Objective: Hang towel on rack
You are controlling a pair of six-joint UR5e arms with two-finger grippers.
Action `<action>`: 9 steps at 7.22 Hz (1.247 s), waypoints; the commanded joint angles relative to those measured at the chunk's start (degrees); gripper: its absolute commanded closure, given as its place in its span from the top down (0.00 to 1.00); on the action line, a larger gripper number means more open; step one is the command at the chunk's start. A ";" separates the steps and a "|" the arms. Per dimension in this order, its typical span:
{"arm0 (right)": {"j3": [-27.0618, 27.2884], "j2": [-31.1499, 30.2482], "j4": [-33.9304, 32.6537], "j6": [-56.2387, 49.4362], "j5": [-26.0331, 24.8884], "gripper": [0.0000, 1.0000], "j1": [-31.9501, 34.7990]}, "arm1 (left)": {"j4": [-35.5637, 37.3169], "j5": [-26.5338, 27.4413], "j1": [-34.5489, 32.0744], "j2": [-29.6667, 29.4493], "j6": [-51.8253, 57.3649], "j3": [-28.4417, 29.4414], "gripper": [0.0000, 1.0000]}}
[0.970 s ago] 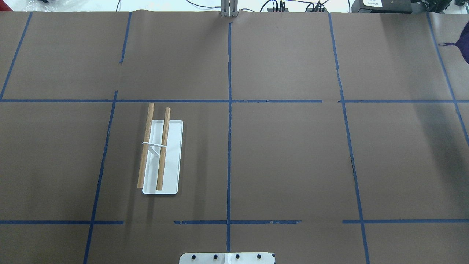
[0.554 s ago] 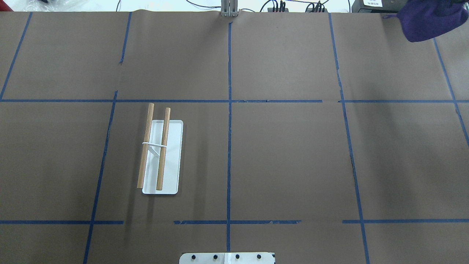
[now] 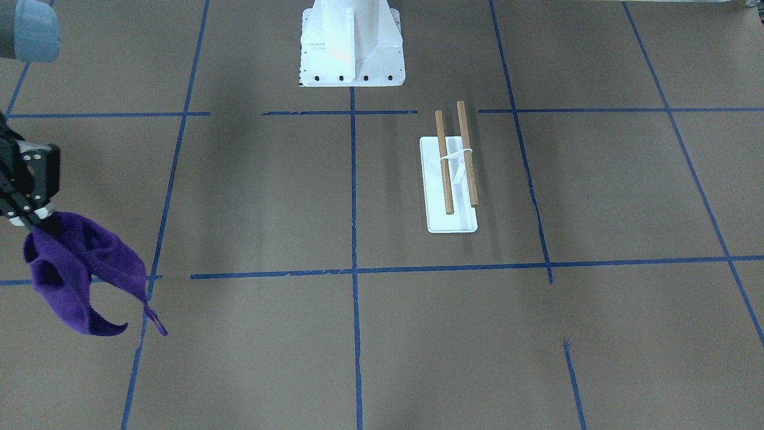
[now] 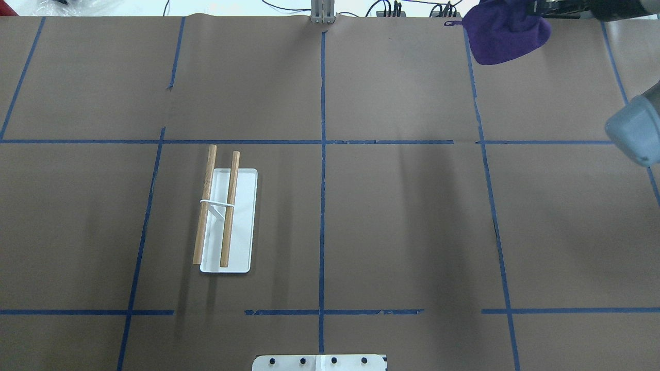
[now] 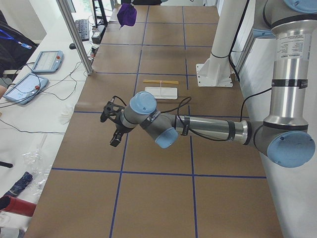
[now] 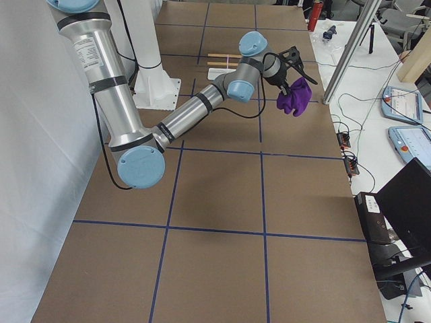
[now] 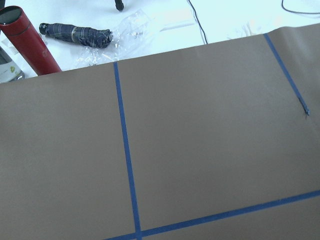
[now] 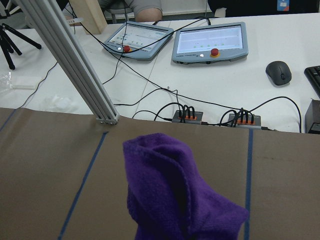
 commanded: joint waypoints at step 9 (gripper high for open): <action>7.67 6.93 -0.62 4.38 -52.21 0.00 -46.63 | -15.55 14.35 34.36 -28.88 -86.68 0.08 1.00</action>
